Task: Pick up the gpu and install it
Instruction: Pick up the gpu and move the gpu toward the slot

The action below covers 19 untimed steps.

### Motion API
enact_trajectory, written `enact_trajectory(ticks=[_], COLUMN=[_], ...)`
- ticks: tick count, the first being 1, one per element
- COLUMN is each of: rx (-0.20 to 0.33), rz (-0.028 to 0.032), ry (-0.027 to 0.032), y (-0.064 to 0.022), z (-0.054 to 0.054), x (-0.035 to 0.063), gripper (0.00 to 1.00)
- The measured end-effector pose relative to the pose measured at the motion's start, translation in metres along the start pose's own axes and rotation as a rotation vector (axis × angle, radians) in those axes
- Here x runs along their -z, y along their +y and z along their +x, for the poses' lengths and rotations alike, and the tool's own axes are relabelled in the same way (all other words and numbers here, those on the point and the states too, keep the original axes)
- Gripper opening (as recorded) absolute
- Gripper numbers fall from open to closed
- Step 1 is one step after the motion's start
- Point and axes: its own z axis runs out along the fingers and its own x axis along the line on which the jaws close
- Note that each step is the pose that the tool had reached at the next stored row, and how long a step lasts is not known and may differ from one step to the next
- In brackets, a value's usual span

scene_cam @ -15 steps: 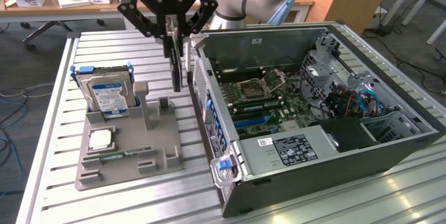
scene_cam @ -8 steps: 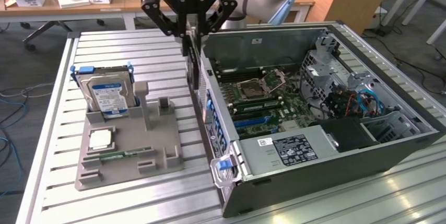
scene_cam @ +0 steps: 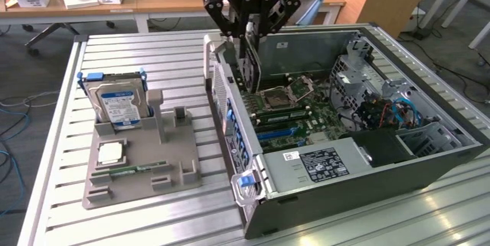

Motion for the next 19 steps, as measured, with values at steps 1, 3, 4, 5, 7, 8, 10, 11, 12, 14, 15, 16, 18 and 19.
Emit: enact_trajectory(ticks=[1,3,4,5,7,8,10,11,12,14,15,16,18,19], rx=[0.000,0.000,0.000,0.000,0.000,0.000,0.000,0.000,0.000,0.000,0.000,0.000,0.000,0.000], rz=[-0.0004,-0.0005,-0.0006,-0.0006,-0.0006,-0.0006,-0.0007,-0.0007,-0.0008,-0.0008,-0.0008,-0.0008,-0.0008,-0.0008], ry=[0.0000,0.0000,0.0000,0.0000,0.0000,0.0001,0.0001,0.0001,0.0000,0.0000,0.0000,0.0000,0.0001,0.0000], y=[0.0005,0.0008,0.0009,0.0010,0.0012,0.0013,0.0015,0.0017,0.0018,0.0020,0.0021,0.0022,0.0025,0.0026], z=[-0.014,-0.020,-0.023,-0.025,-0.031,-0.034,-0.040,-0.042,-0.045,-0.051,-0.053,-0.056,-0.061,-0.064], x=[-0.0004,-0.0005,-0.0006,-0.0007,-0.0008,-0.0009,-0.0010,-0.0011,-0.0012,-0.0014,-0.0014,-0.0015,-0.0016,-0.0017], gripper=[0.26,0.26,0.26,0.26,0.26,0.26,0.26,0.26,0.26,0.26,0.26,0.26,0.26,0.26])
